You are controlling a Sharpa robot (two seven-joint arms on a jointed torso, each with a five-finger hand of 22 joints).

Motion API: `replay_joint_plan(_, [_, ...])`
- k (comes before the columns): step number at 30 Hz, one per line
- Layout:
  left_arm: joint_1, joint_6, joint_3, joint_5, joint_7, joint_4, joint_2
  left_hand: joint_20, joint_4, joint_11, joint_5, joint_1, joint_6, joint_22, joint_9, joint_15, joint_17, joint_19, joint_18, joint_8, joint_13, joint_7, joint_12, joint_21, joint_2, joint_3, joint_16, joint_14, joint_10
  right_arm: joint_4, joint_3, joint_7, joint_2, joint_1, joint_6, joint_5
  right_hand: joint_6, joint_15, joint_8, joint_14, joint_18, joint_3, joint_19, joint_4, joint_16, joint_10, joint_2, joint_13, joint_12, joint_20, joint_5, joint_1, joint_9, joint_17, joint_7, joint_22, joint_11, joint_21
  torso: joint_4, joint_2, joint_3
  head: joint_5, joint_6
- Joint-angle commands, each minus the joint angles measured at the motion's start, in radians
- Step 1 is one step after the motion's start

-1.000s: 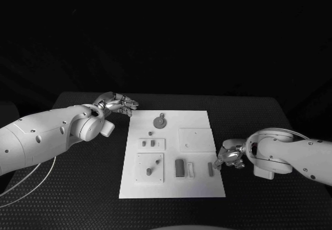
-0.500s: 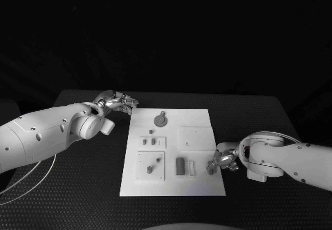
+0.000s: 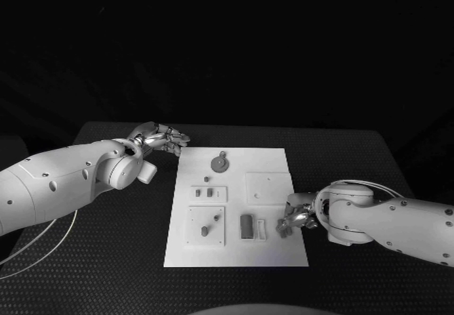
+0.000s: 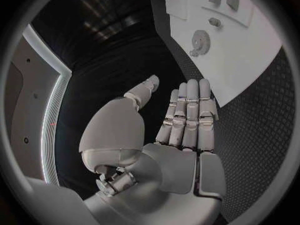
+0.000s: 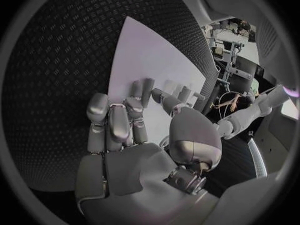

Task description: Assemble the parts on the task board

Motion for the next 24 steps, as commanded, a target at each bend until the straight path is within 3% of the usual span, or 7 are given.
replay_joint_plan(1, [0.003,0.016,0.000,0.002,0.007,0.003,0.000,0.007,0.006,-0.003,-0.002,-0.006,-0.005,0.001,-0.002,0.006,0.001,0.003,0.019,0.006,0.001,0.000,-0.001,-0.004,0.000,0.002,-0.003,-0.002,-0.006,-0.011,-0.013,-0.041,0.024,-0.028,-0.019,-0.151,-0.052,-0.003,-0.083,-0.002,0.083,-0.008,0.001,-0.028,0.007,-0.003,0.025,0.003,0.002,-0.003,-0.002,0.010,0.004,-0.001,0.041,0.003,0.002,-0.003,-0.0003,0.000,-0.0004,0.000,-0.001])
replay_joint_plan(7, [0.003,0.019,0.000,0.002,0.006,0.003,0.000,0.007,0.007,-0.003,-0.002,-0.007,-0.005,0.001,-0.002,0.006,0.002,0.003,0.019,0.006,0.001,0.000,-0.001,-0.004,0.000,0.002,-0.003,-0.002,-0.006,-0.017,-0.014,-0.048,0.042,-0.037,-0.009,-0.194,-0.049,-0.003,-0.082,-0.002,0.083,-0.015,0.000,-0.102,0.008,-0.001,0.071,0.003,0.002,-0.002,-0.001,0.040,0.005,-0.003,0.041,0.005,0.002,-0.004,0.0015,0.000,-0.0001,0.001,-0.003])
replay_joint_plan(13, [0.003,0.020,0.000,0.002,0.005,0.004,-0.002,0.007,0.007,-0.003,-0.002,-0.007,-0.005,0.002,-0.002,0.006,0.002,0.003,0.019,0.006,0.001,0.000,-0.001,-0.004,0.000,0.001,-0.003,-0.002,-0.006,-0.016,-0.017,-0.055,0.046,-0.038,0.008,-0.206,-0.047,-0.002,-0.082,-0.002,0.083,-0.015,0.001,-0.136,0.008,0.002,0.080,0.004,0.003,0.000,0.000,0.054,0.005,-0.006,0.041,0.005,0.002,-0.005,0.0001,0.000,-0.0019,0.001,-0.004])
replay_joint_plan(18, [0.003,0.019,0.000,0.002,0.004,0.005,-0.003,0.007,0.008,-0.003,-0.002,-0.008,-0.005,0.002,-0.002,0.006,0.002,0.003,0.019,0.006,0.001,0.000,-0.001,-0.004,0.001,0.001,-0.004,-0.002,-0.006,-0.014,-0.018,-0.055,0.042,-0.038,0.013,-0.207,-0.048,-0.002,-0.083,-0.004,0.083,-0.015,0.001,-0.144,0.006,0.000,0.081,0.001,0.000,0.001,0.000,0.056,0.004,-0.011,0.041,0.005,0.002,-0.006,0.0006,0.000,-0.0012,0.001,-0.004])
replay_joint_plan(24, [0.003,0.019,0.000,0.002,0.004,0.005,-0.004,0.007,0.008,-0.003,-0.002,-0.008,-0.005,0.002,-0.002,0.006,0.002,0.003,0.019,0.006,0.001,0.000,-0.001,-0.004,0.001,0.001,-0.004,-0.002,-0.006,-0.003,-0.018,-0.026,0.030,-0.038,0.015,-0.126,-0.088,0.008,-0.107,-0.013,0.083,-0.007,-0.004,-0.178,-0.001,-0.017,0.101,-0.010,-0.014,0.003,0.000,0.084,-0.008,-0.030,0.054,0.004,0.014,-0.012,0.0002,0.000,-0.0004,0.001,-0.006])
